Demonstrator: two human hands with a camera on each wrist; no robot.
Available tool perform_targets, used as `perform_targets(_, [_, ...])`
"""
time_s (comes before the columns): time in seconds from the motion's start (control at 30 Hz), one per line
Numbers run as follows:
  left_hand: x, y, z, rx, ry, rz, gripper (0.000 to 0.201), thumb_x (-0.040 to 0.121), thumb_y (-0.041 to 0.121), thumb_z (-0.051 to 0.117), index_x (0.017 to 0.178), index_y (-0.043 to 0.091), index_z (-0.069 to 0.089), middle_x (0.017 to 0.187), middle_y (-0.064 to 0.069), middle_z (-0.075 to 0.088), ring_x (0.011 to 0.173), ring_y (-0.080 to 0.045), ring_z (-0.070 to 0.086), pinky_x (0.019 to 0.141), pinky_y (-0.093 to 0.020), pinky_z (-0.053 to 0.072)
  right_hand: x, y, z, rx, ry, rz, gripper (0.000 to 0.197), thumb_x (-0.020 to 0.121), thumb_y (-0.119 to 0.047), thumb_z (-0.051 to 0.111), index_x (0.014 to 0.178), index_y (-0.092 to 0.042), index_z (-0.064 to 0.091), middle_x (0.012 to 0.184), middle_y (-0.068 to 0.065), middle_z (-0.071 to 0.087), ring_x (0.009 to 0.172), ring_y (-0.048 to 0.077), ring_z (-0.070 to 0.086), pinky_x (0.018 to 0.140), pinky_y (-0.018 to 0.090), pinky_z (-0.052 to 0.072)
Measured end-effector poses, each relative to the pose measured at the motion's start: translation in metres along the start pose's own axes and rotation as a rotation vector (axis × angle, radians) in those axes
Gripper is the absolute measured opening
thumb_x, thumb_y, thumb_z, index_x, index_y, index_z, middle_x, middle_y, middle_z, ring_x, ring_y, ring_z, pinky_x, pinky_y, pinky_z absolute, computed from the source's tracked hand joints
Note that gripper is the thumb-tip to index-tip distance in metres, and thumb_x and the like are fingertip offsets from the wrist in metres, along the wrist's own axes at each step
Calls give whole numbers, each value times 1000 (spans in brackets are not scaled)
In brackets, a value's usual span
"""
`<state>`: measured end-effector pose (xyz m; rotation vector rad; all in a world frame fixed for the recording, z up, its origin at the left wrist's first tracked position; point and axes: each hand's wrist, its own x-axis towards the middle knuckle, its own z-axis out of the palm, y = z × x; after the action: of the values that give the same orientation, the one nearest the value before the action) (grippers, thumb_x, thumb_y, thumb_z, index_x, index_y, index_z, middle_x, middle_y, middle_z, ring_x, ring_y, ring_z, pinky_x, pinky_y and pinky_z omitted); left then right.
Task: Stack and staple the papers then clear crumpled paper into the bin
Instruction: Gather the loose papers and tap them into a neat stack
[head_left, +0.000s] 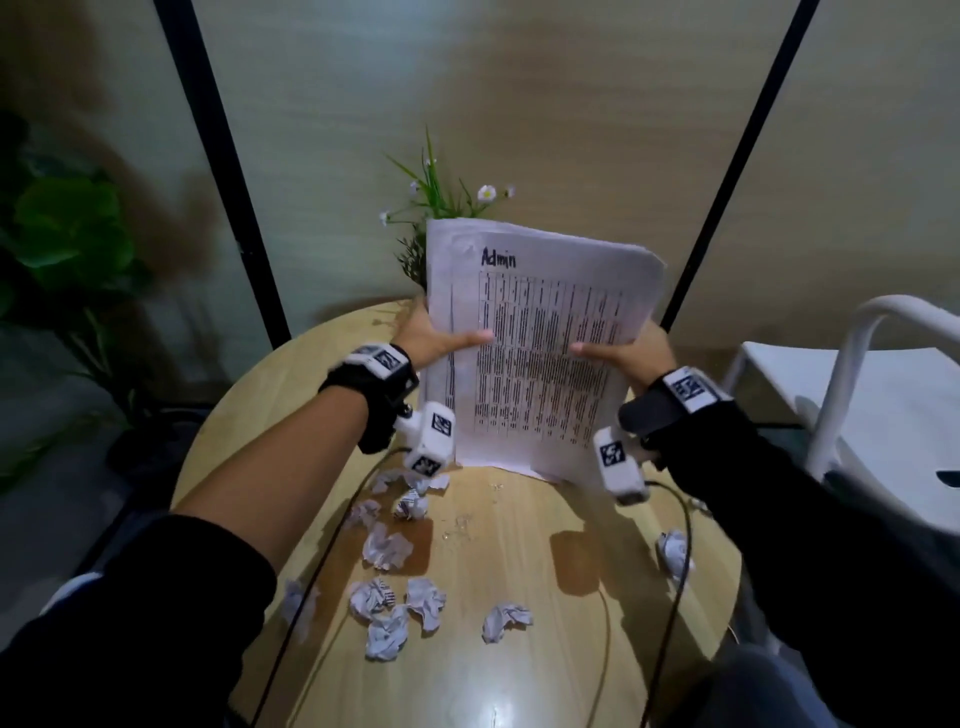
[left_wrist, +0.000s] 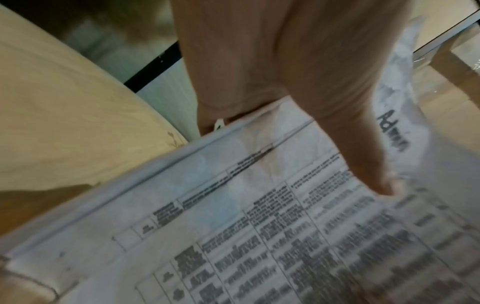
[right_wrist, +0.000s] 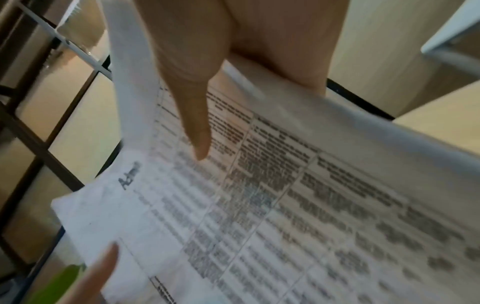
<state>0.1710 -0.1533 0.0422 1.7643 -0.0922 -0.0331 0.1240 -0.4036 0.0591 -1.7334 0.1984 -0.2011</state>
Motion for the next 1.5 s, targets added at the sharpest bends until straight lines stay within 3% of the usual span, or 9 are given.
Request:
perform_targets(0.17, [-20,13,11,47,71,-66,88,43,54,85,112,4,61,112,-12,68,103,-24,65,95,-43,51,-5,-9,6,39,111,-1,55,63,-14,85,111,-2,63,101,6,66,89,20,64,74,26,56])
perform_targets(0.33, [-25,29,2,-47,136,27,37,67,32,82,90,10,63,83,3,64,73,-5,59,72,-21,47,-3,-21,-7,160,156,-40,61,45,-18,94,100,-5,70,94,7,74,86,26,72,78,44,59])
perform_targets(0.43, [-27,26,5,-73,168,115,57,69,20,81,117,6,52,109,-6,65,91,-13,63,83,-27,51,-8,-23,-6,148,138,-35,60,45,-22,94,98,-7,70,92,7,74,85,27,71,78,44,59])
perform_targets(0.6, [-26,31,8,-25,454,235,48,82,8,68,102,14,24,97,-2,44,81,-17,47,75,-27,41,-14,-38,-4,174,92,-112,45,54,-16,90,94,-10,69,85,4,73,73,17,72,64,31,58])
perform_targets(0.77, [-32,32,2,38,464,401,24,86,-2,56,91,11,37,80,12,43,67,10,46,57,-2,40,-19,-52,-3,216,72,-101,61,38,-27,93,91,-10,67,92,9,73,87,29,71,79,46,58])
perform_targets(1.07, [-47,49,-12,-56,484,506,41,81,-16,43,73,24,41,74,12,43,62,12,47,59,-9,36,-36,-75,-1,268,58,-103,102,17,-39,95,106,-2,63,97,15,72,89,35,70,80,55,56])
perform_targets(1.27, [-71,75,-32,-328,181,295,29,81,5,56,109,2,65,111,-19,66,94,-18,58,91,-30,45,-46,-92,2,280,9,-162,97,18,-37,95,104,-5,63,96,11,73,90,31,70,82,51,57])
perform_targets(1.33, [-76,80,-37,-488,56,273,30,72,25,61,95,9,73,97,-11,74,84,-15,66,88,-32,50,-47,-97,3,298,-21,-177,84,21,-34,94,96,-8,65,85,7,75,83,27,72,80,49,58])
perform_targets(1.5, [-87,86,-42,-526,-38,249,103,39,76,74,112,5,62,120,-19,62,111,-27,60,101,-40,47,-50,-104,14,350,-38,-180,85,29,-26,90,106,-2,63,77,4,76,75,23,73,65,35,58])
